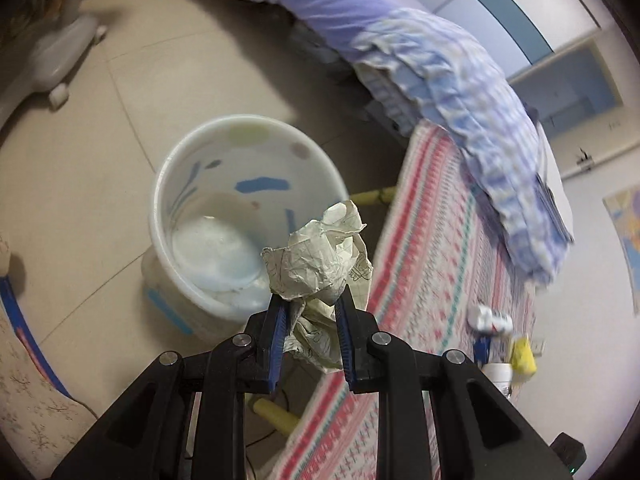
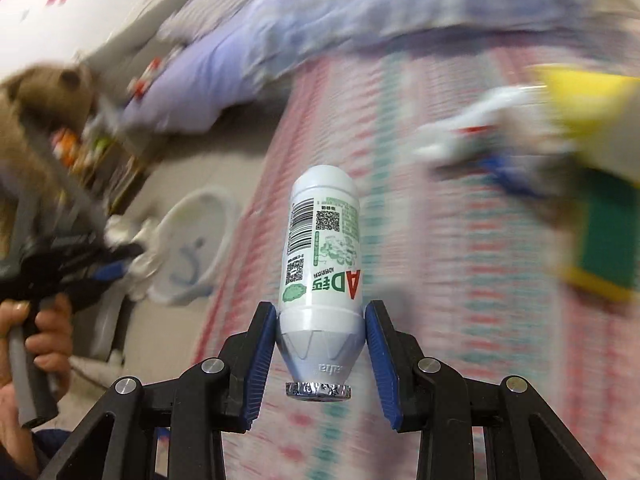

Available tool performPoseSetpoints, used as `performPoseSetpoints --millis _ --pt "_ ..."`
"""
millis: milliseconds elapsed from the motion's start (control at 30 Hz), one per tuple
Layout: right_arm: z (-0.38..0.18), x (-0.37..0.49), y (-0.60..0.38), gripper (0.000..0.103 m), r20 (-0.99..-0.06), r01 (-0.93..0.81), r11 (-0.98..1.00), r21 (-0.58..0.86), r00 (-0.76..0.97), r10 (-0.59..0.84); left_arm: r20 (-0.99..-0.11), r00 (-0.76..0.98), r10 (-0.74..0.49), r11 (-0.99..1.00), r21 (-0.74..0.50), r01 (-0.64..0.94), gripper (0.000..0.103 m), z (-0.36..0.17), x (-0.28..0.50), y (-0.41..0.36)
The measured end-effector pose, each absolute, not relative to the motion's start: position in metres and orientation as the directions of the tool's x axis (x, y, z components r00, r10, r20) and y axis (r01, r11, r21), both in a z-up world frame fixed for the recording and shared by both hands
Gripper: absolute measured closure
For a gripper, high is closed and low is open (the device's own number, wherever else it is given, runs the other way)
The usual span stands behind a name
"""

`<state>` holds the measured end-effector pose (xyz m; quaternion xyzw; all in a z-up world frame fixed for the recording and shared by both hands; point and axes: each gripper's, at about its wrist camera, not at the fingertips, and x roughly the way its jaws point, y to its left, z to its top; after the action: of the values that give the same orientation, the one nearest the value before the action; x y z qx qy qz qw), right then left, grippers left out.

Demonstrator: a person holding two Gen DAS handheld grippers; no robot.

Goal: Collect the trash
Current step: 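Carry tissue and bottle over the white wastebasket and open both tools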

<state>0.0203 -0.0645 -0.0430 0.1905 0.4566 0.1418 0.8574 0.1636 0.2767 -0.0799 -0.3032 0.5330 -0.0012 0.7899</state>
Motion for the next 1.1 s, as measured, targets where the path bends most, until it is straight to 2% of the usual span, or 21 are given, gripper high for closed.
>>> performPoseSetpoints --millis 267,400,567,800,933,967,1033,1100 --pt "-0.075 0.11 0.053 0.062 -0.771 -0.201 0.867 0.455 0.397 0.497 -0.833 0.447 -0.326 0.77 -0.508 -0.386 0.076 -0.095 0.18 0.302" --pt "-0.085 0.147 0.095 0.062 -0.795 -0.226 0.873 0.432 0.361 0.487 -0.834 0.456 -0.309 0.742 -0.512 -0.433 0.068 -0.102 0.189 0.319" --pt "-0.099 0.183 0.123 0.062 -0.813 -0.225 0.875 0.428 0.326 0.482 -0.845 0.432 -0.316 0.699 -0.515 -0.495 0.063 -0.115 0.194 0.335" --pt "-0.104 0.197 0.149 0.059 -0.825 -0.244 0.882 0.403 0.321 0.466 -0.842 0.442 -0.311 0.697 -0.518 -0.496 0.058 -0.114 0.198 0.336" --pt "-0.098 0.186 0.145 0.046 -0.827 -0.259 0.887 0.382 0.332 0.454 -0.848 0.434 -0.303 0.689 -0.51 -0.515 0.056 -0.117 0.199 0.339" --pt "-0.095 0.181 0.14 0.044 -0.83 -0.263 0.89 0.372 0.335 0.446 -0.85 0.431 -0.302 0.689 -0.508 -0.517 0.053 -0.117 0.2 0.339" --pt "-0.089 0.174 0.133 0.042 -0.839 -0.276 0.899 0.34 0.342 0.422 -0.848 0.435 -0.303 0.686 -0.511 -0.518 0.041 -0.117 0.199 0.34" --pt "-0.08 0.166 0.127 0.029 -0.86 -0.291 0.915 0.279 0.349 0.373 -0.846 0.44 -0.301 0.684 -0.513 -0.518 0.04 -0.115 0.198 0.34"
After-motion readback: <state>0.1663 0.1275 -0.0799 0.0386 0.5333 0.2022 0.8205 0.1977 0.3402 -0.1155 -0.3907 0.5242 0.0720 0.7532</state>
